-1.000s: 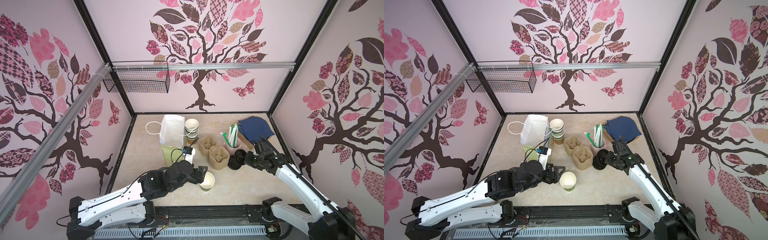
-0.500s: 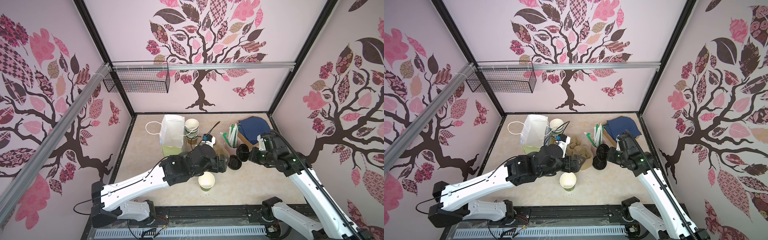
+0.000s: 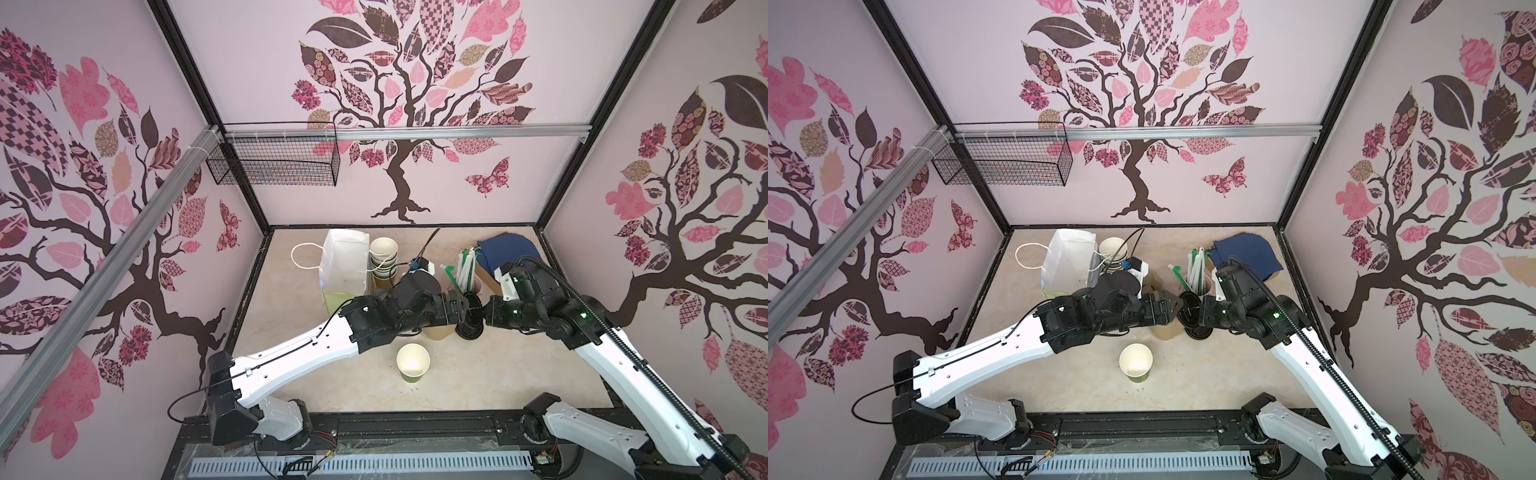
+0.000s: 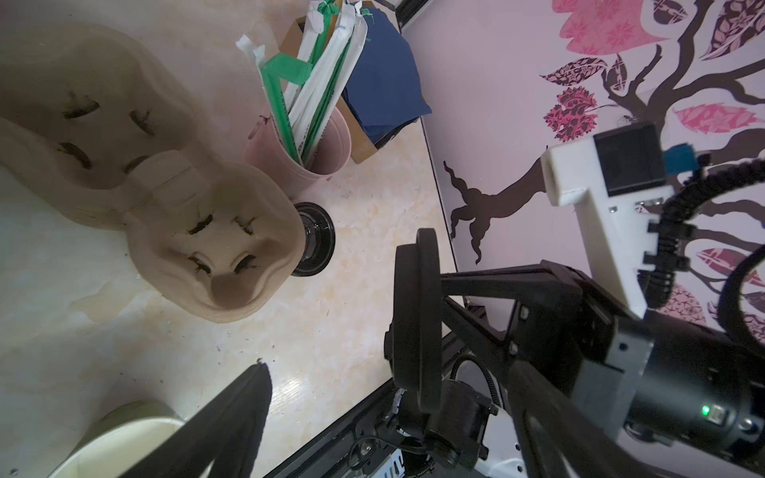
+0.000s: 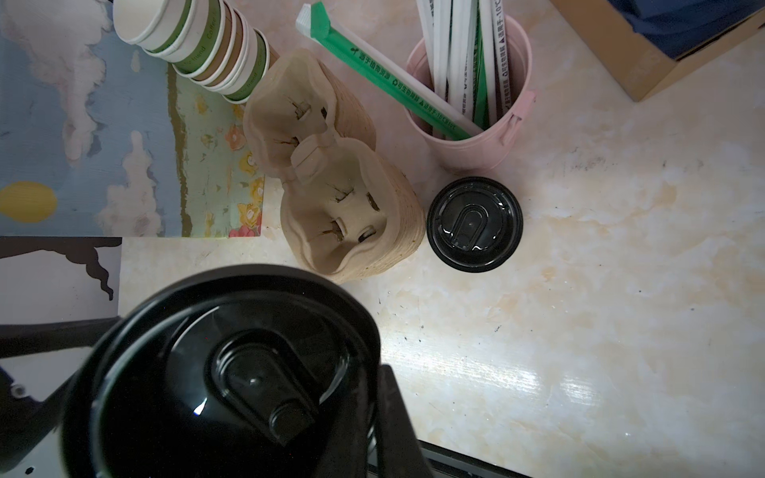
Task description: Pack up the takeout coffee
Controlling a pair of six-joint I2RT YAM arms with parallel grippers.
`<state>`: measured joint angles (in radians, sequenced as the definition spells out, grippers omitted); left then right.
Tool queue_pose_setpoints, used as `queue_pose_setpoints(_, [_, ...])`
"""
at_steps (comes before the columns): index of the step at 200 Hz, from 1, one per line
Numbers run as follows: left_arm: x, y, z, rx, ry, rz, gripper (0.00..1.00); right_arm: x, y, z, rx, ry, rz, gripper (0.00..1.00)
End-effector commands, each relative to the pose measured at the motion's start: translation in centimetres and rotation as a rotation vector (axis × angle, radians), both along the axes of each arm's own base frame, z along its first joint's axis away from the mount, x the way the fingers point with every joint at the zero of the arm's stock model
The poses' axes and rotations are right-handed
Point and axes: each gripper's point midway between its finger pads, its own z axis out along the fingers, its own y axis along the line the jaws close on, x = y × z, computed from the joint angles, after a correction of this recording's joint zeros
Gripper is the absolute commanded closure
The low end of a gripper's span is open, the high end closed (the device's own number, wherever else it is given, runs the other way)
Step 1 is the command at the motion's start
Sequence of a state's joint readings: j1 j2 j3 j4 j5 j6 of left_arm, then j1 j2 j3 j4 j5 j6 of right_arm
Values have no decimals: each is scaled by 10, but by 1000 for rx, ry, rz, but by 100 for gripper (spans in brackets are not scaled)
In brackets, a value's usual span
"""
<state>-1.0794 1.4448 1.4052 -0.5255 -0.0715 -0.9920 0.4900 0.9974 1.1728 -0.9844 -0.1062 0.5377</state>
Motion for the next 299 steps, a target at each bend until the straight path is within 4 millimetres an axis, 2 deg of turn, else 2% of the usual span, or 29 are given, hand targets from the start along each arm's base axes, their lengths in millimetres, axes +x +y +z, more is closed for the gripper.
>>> queue_pose_setpoints(1, [7, -24, 9, -71, 13, -34, 7, -2, 3, 8, 1, -7, 30, 92])
queue_pose_setpoints(15, [11, -31, -8, -58, 72, -30, 14, -1, 6, 7, 15, -4, 36, 92])
queue_pose_setpoints(27, [15, -39, -14, -100, 103, -25, 22, -1, 10, 2, 30, 10, 39, 92])
queue_pose_setpoints(50, [20, -50, -21, -137, 127, -21, 49, 0, 12, -6, 39, 21, 33, 92])
queue_pose_setpoints(76, [22, -48, -30, -132, 159, 0, 86, 1, 11, -13, 33, 29, 26, 92])
queue_pose_setpoints(84, [23, -44, -34, -114, 163, 13, 92, 2, 11, -13, 31, 27, 22, 92])
queue_pose_setpoints(100, [25, -36, -34, -87, 146, 34, 90, 1, 5, -12, 17, 20, -7, 92])
queue_pose_setpoints(112, [27, -30, -27, -75, 115, 41, 82, -2, -1, -15, 4, 28, -28, 89])
queue_pose_setpoints(132, [29, -14, -15, -37, 46, 56, 67, -16, -12, -32, -27, 79, -53, 80])
queue_pose_setpoints(157, [28, 14, 0, -6, -44, 99, 61, -38, -22, -55, -44, 143, -62, 74])
queue_pose_setpoints(180, [18, 36, 7, 47, -113, 96, 59, -57, -24, -72, -38, 208, -47, 68])
queue_pose_setpoints(208, [0, 52, 11, 105, -182, 74, 56, -85, -15, -95, 0, 337, 27, 60])
queue_pose_setpoints(237, [-8, 68, 11, 106, -192, 99, 55, -111, -9, -115, -64, 402, 107, 49])
queue_pose_setpoints(275, [-11, 92, 18, 77, -210, 165, 55, -152, 23, -147, -245, 393, 282, 41])
queue_pose_setpoints(299, [-14, 108, 21, 87, -217, 190, 55, -174, 28, -175, -415, 413, 358, 39])
